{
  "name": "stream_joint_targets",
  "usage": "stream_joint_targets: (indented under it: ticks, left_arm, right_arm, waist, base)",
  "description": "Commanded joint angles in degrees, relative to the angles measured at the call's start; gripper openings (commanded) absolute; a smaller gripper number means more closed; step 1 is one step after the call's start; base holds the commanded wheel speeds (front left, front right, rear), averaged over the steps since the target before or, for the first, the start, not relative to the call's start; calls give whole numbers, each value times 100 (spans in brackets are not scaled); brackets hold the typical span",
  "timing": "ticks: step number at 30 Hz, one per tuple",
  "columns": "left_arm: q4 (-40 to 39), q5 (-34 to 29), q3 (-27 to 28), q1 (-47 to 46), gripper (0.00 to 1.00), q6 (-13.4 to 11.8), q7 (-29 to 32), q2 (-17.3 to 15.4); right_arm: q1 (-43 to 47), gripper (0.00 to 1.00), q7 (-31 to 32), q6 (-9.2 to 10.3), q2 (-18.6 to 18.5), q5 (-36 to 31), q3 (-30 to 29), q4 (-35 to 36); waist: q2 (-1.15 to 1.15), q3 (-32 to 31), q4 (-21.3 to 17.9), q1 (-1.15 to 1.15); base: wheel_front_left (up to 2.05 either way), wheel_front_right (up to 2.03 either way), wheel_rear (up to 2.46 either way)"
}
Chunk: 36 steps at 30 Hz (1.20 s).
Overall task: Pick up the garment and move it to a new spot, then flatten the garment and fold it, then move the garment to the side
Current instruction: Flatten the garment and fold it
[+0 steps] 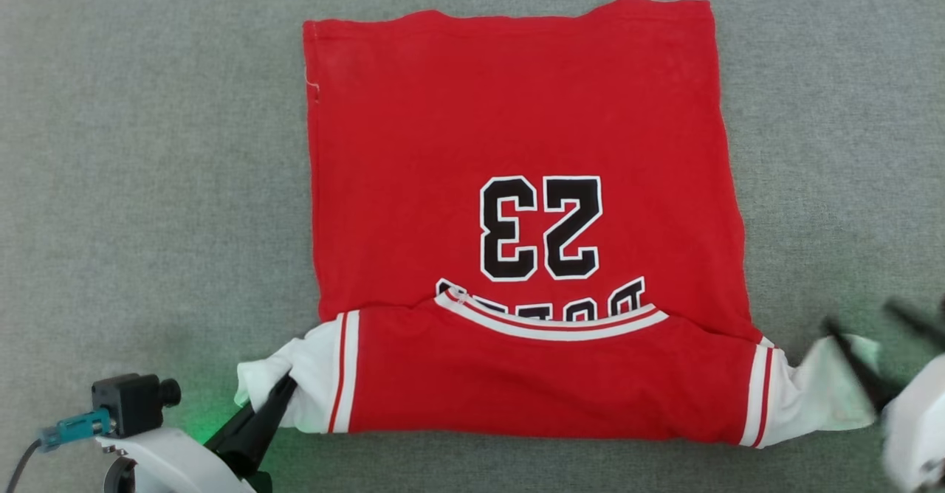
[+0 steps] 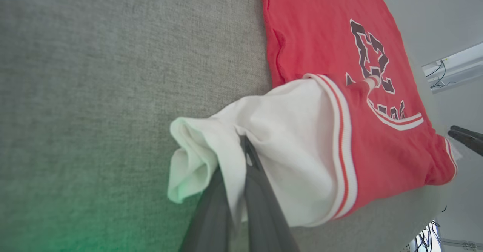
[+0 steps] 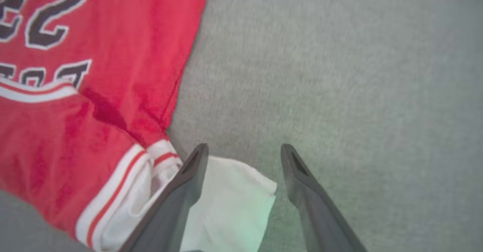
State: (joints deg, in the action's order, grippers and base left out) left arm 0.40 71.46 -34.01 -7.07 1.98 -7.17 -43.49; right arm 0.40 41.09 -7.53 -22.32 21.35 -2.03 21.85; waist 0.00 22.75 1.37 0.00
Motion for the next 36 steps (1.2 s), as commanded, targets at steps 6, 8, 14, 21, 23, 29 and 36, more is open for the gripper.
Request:
stream_joint_targets:
  ticks: [6, 8, 14, 21, 23, 29, 36]
  left_arm:
    - [-342, -94, 27, -71, 0, -93, -19, -24]
    - [-447, -150, 19, -150, 0, -104, -4, -32]
    - [-647, -336, -112, -422, 0, -21, 117, 52]
    - [-628, -497, -277, -692, 0, 134, 155, 267]
    - [-607, -504, -299, -715, 0, 160, 155, 292]
    - [-415, -530, -380, -864, 0, 266, 133, 423]
    - [-283, -523, -398, -985, 0, 338, 119, 477]
  right_arm:
    - [-1289, 100, 553, 9, -374, 250, -185, 310]
    - [-1853, 100, 789, 9, -416, 363, -3, 14]
    - [-3800, 100, 1593, 9, -461, 573, 674, -1409]
    - [-5633, 100, 2187, 9, -455, 258, 1308, -3063]
    - [-5814, 100, 2199, 9, -420, 181, 1354, -3288]
    - [-6500, 100, 2203, 9, -362, -250, 1566, -4471]
    - [-6472, 100, 2205, 9, -348, -230, 1764, -5170]
  waist:
    - [0, 217, 150, 0]
    - [0, 326, 227, 0]
    - [0, 631, 613, 0]
    - [0, 986, 1092, 0]
    - [0, 1024, 1138, 0]
    - [0, 1171, 1346, 0]
    - [0, 1178, 1378, 0]
  base:
    - [0, 0, 0]
    - [0, 0, 0]
    - [0, 0, 0]
    - [0, 0, 0]
    - [0, 0, 0]
    - [0, 0, 0]
    - [0, 0, 0]
